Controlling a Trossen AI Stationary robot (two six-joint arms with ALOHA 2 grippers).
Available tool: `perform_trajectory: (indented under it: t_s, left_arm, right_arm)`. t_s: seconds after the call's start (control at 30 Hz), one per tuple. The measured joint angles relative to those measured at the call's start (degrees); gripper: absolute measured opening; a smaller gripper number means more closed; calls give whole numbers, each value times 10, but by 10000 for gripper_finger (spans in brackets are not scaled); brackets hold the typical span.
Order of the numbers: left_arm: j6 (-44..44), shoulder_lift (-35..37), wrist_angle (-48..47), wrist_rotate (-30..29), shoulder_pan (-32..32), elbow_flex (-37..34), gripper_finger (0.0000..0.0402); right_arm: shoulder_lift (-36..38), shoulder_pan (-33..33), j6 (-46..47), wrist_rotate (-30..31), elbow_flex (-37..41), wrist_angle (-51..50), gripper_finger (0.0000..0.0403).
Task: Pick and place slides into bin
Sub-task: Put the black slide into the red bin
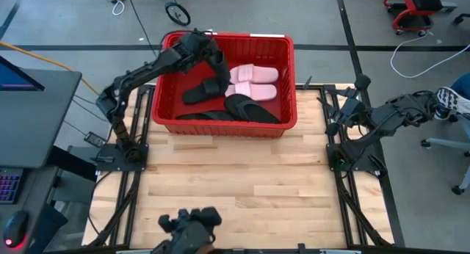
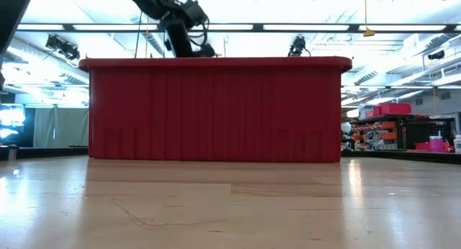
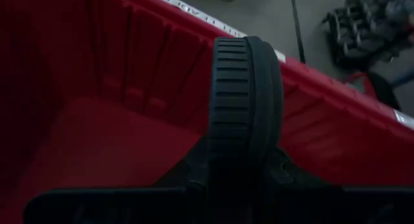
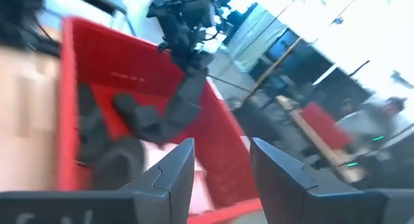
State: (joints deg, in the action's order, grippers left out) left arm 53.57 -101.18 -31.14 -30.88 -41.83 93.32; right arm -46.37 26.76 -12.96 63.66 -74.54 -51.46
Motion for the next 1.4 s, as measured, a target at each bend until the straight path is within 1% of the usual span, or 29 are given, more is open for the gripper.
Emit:
perform_trajectory:
  t_s: [0.1,0.2,0.3,0.37,0.43,0.6,0.73,0.83,0.9,1.0,1.13,1.23,1.4]
  left_arm:
    - [3,-26,50,-6,-12,0,65]
    - [23,-50,57,-20,-21,0,65]
    - [30,-71,52,-32,-24,0,65]
    - [30,-82,48,-37,-24,1,66]
    - [30,-90,34,-43,-24,2,76]
    - [-14,-94,0,-37,-22,2,131]
    - [-10,-92,-24,-23,-18,1,175]
    - [-7,-89,-34,-20,-17,1,195]
    - [-7,-87,-53,-19,-17,1,199]
    - [-4,-83,-123,-18,-17,1,195]
    - [2,-82,-218,-12,-16,0,176]
    - [0,-82,-237,-16,-16,1,168]
    - [-6,-83,-210,-18,-28,1,171]
  right_arm:
    - [0,0,-64,50,0,0,155]
    - [0,0,-109,108,0,1,155]
    - [1,0,-118,126,0,1,155]
    - [2,0,-117,128,0,1,155]
    - [3,0,-117,128,0,1,154]
    - [5,0,-116,128,0,1,154]
    - [5,0,-115,128,0,1,154]
    - [5,0,-117,128,0,1,154]
    - [5,0,-123,128,0,1,154]
    - [5,0,-122,123,0,1,154]
    - [5,0,-96,84,0,1,154]
    - [5,0,-93,67,0,0,154]
    - [5,0,-77,57,0,0,154]
